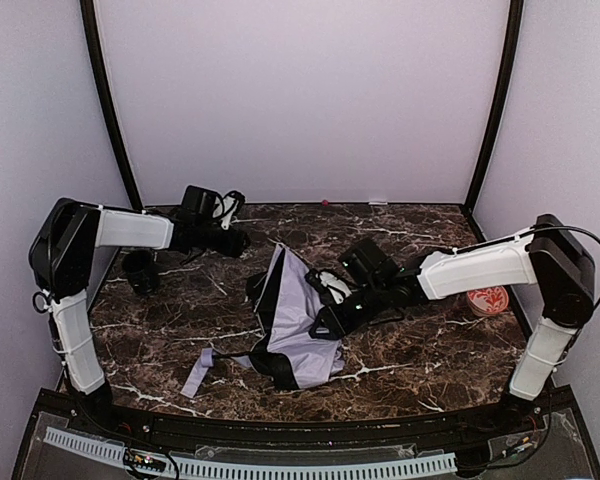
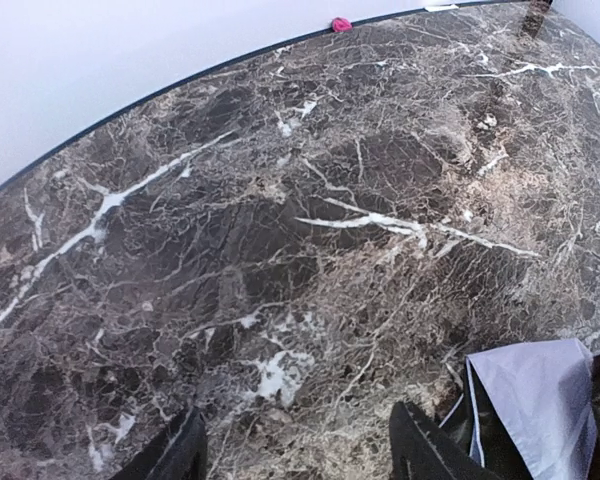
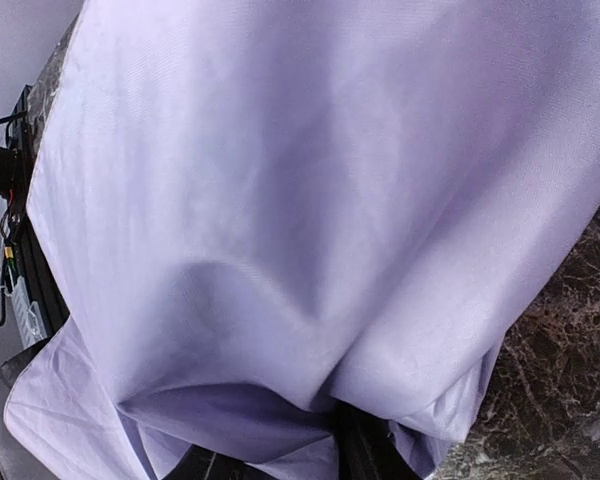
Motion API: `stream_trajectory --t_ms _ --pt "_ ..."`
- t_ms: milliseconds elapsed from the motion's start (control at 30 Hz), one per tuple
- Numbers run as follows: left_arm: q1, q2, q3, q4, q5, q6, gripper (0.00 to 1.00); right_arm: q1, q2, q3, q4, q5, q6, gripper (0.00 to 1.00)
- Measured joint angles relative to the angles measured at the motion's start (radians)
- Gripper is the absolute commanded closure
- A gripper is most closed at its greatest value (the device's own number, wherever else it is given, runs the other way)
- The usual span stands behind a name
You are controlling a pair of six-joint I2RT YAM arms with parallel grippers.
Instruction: Put away the umbrella
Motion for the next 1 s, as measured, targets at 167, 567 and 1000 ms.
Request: stream_trajectory --t_ms 167,567,1000 --pt "-0.027 -0.122 -0.024 -0.036 0.007 0.023 0.47 -0.007 0.001 0.053 -0.068 -0.006 0.044 0.75" --pt "-0.431 -0.708 -0.362 -0.086 0.165 0.168 0.30 -0.028 0.001 0.196 -0.120 -0.058 0.153 1.00" --pt "-0.595 -0.521 -0.480 -0.070 0.115 0.287 0.18 -0.029 -0.009 0.225 -0.068 -0.115 0.271 1.00"
